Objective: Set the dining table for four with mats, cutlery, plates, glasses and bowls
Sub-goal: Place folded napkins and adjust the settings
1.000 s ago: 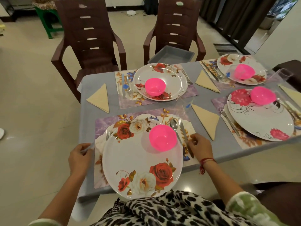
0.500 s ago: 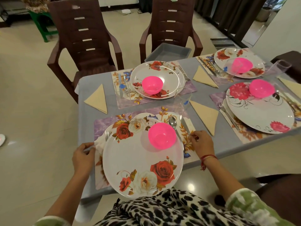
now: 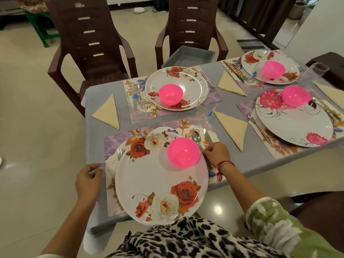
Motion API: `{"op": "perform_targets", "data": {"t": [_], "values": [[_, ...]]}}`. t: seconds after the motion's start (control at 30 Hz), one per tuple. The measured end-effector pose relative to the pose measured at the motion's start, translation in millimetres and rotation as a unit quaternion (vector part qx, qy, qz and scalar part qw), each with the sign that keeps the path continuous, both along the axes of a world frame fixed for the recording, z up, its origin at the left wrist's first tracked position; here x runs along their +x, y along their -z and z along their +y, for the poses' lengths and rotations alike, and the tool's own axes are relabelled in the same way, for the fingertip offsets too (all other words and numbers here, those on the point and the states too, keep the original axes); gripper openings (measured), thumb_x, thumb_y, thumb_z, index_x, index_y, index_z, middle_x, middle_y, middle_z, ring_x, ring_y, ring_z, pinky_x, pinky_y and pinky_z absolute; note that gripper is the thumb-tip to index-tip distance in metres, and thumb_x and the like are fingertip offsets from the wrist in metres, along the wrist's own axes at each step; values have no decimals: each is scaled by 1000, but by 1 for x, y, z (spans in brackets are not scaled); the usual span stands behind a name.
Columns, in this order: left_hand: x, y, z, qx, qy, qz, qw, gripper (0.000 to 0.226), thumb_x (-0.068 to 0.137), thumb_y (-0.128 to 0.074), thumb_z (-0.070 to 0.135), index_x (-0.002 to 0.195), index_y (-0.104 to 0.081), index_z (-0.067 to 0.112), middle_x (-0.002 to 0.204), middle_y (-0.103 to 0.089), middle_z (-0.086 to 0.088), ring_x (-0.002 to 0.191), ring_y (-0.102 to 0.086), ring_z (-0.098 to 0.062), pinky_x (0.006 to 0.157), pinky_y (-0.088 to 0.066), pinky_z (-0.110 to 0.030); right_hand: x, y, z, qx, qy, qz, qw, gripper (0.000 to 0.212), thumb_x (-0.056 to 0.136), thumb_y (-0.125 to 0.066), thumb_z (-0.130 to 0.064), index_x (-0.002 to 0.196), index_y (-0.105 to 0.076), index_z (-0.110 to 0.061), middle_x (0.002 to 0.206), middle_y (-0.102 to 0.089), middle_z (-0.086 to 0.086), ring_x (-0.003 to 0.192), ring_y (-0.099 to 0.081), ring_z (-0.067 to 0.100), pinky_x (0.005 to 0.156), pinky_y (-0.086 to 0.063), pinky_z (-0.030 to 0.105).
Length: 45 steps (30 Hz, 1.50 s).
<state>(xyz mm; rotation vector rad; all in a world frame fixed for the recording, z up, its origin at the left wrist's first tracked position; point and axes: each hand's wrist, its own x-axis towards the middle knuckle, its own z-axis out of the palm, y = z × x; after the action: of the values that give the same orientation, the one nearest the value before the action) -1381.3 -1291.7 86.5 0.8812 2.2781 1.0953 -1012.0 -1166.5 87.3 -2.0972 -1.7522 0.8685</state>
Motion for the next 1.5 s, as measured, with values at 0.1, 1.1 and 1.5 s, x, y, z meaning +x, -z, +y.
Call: {"op": "perform_targets", "data": {"t": [0.1,1.1,1.5], "values": [[5,0,2,3,6,-7,1000,20,93,-54,12,109,-65,7,105,-62,-7,94,-57,-27,84,-47,-40,10,4,-6,0,27,-2,1000,31,85,-63,-14,55,-57,-10,52,-51,4,49,-45,15,55,-45,27],[-10,-6,-23,90,-102,-25,990,23,94,-53,9,116,-57,8,105,-56,-3,92,-54,-20,78,-42,-31,10,-21,81,82,16,248,965,108,69,-81,-5,151,-10,-18,153,-23,9,137,-29,28,104,-36,37],[-32,-5,-15,74,-87,-10,993,22,93,-52,7,114,-58,13,113,-59,-5,96,-56,-22,82,-46,-35,3,-12,110,67,3,273,960,65,65,-84,-8,115,-49,-29,121,-52,0,109,-58,27,89,-53,42]]}}
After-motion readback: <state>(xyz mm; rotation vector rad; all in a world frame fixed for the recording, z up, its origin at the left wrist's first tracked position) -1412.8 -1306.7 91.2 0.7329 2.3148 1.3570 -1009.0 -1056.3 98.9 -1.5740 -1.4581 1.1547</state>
